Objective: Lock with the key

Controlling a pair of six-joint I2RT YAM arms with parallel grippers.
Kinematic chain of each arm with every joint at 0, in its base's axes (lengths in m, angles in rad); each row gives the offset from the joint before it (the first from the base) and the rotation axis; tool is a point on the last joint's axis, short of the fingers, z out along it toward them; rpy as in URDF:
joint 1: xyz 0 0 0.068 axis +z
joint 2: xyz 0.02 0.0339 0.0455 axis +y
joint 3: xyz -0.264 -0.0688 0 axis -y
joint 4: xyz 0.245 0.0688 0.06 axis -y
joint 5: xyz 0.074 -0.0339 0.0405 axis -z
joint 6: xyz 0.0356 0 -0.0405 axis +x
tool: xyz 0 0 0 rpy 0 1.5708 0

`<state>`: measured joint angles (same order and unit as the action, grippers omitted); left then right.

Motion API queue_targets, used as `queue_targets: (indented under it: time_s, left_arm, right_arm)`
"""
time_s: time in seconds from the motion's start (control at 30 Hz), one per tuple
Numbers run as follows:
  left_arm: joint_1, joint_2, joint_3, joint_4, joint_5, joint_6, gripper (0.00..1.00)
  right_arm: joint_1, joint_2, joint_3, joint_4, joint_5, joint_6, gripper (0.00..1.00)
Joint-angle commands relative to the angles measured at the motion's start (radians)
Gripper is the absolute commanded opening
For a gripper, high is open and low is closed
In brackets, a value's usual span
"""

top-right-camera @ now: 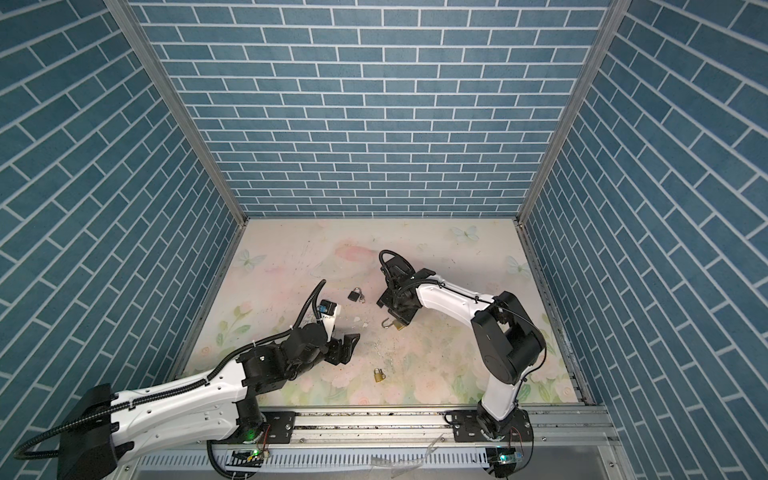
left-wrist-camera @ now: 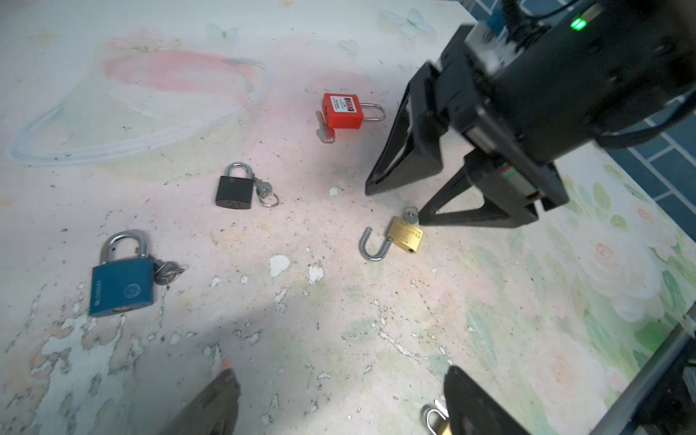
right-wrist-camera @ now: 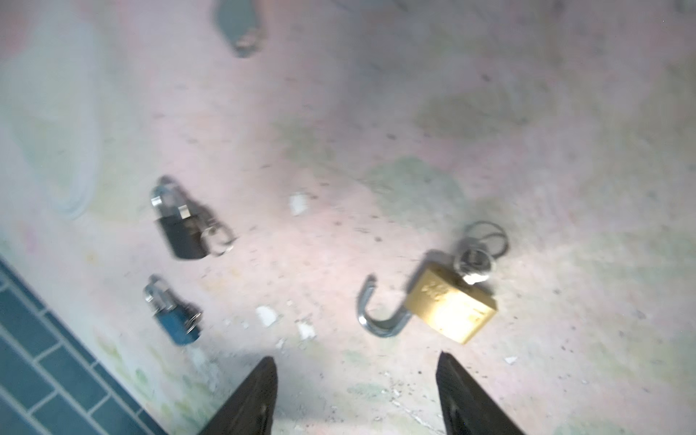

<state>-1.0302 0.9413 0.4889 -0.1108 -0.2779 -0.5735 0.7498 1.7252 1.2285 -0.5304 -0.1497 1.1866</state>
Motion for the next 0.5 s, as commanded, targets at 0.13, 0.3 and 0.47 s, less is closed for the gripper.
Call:
queue_targets:
  time_s: [0.13,0.3,0.47]
  left_arm:
    - [0.052,-0.041,-0.032,-0.039,-0.004,-0.102,0.86]
    - [0.060,-0.040,-0.027,-0.056,0.020,-0.132,0.86]
    - [0.059,-0.029,-0.001,-0.084,0.020,-0.153,0.86]
  right_arm:
    - [-0.036,-0.007,0.043,0.027,-0.152,-0.728,0.66]
    - [-0.053,0.059,0.029,0.029,-0.192,-0.823,0.67]
    - [-0.059,0.098,0.007,0.040,-0.186,-0.860,0.71]
